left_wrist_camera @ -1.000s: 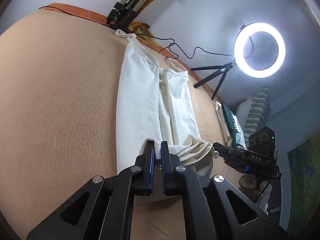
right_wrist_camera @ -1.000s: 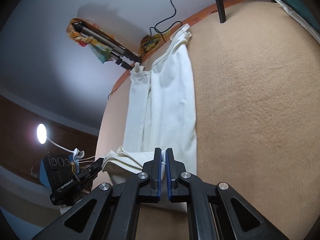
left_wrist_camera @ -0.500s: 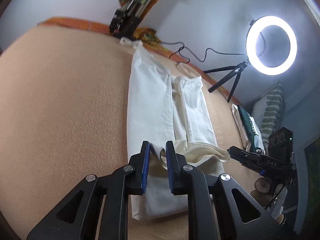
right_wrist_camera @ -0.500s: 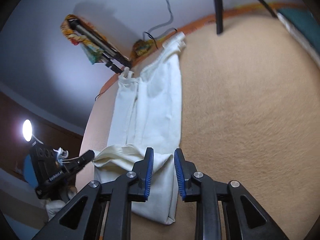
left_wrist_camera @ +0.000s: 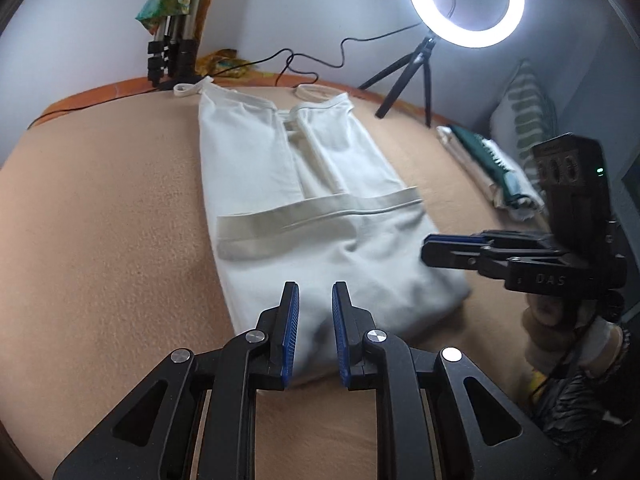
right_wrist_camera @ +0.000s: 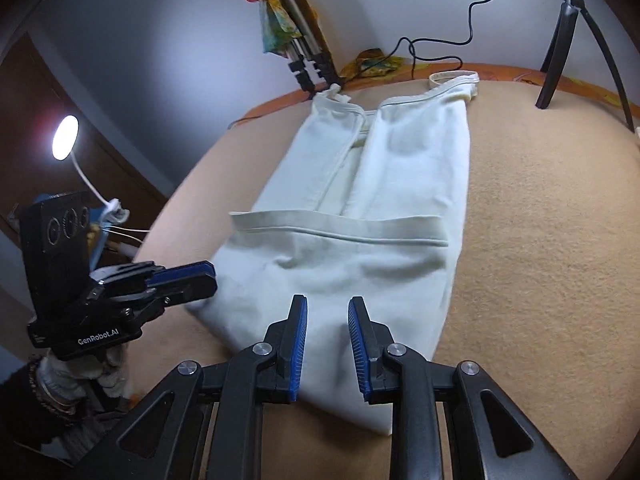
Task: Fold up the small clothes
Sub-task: 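Open both tools and withdraw them from the folded hem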
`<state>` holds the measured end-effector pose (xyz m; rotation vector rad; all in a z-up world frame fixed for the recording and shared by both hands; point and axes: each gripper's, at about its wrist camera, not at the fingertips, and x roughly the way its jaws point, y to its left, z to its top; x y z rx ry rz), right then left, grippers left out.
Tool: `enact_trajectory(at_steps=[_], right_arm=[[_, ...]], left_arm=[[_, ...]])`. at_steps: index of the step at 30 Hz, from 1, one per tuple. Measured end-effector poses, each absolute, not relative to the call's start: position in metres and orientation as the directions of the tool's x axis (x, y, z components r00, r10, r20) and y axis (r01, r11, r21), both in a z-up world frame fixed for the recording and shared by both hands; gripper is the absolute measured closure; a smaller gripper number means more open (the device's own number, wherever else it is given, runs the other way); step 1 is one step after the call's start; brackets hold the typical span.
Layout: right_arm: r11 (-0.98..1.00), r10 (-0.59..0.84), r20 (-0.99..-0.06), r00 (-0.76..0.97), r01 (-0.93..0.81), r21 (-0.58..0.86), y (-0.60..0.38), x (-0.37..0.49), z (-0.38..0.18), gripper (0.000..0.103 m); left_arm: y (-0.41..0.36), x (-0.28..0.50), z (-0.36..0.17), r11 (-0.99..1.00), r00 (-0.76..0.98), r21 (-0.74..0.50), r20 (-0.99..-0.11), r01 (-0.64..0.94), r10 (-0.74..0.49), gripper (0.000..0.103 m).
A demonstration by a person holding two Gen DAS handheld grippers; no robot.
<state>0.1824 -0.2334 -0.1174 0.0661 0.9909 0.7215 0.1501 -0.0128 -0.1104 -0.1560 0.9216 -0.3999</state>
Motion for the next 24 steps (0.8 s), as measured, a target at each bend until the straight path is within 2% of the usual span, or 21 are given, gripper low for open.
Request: enact_trajectory(at_steps=[8, 11, 14, 16, 17, 18, 24], right_arm=[[0.845, 0.500, -0.775, 0.388, -0.416, 0.337, -0.259, 0.203, -0.125, 0.084], [0.860, 0.467, -0.779, 0.418, -0.420, 0.290, -0.262, 0.201, -0.118, 0.080], [0.857, 0.479, -0.770, 0.421, -0.414, 0.307, -0.268, 0.203, -0.113, 0.076], [0.858, 0.482, -0.760, 0.436, -0.412, 0.308, -0.271, 0.209, -0.108, 0.070], [0.859, 0.482, -0.754, 0.446, -0.413, 0.304, -0.272, 0.213, -0.105, 0.069], [0.861, 0.479, -0.749, 0.458, -0.414, 0.297, -0.272, 0.217, -0.102, 0.069], [0.843, 0.513, -0.729, 0.452, -0.424, 0.330, -0.277, 0.259, -0.094, 0.069]], left_arm=[[-0.001, 0.187, -0.126, 0.945, 0.551, -0.236, -0.769, 0.226, -0.324, 0.088], [0.006, 0.199, -0.122, 0.947, 0.562, -0.244, -0.763, 0.207, -0.320, 0.088], [0.013, 0.211, -0.114, 0.950, 0.581, -0.246, -0.752, 0.193, -0.313, 0.088], [0.022, 0.221, -0.110, 0.945, 0.588, -0.278, -0.740, 0.175, -0.326, 0.081], [0.026, 0.225, -0.110, 0.942, 0.592, -0.291, -0.735, 0.166, -0.331, 0.072], [0.029, 0.228, -0.109, 0.940, 0.595, -0.304, -0.730, 0.158, -0.336, 0.070], [0.042, 0.249, -0.109, 0.922, 0.596, -0.363, -0.713, 0.135, -0.368, 0.070]])
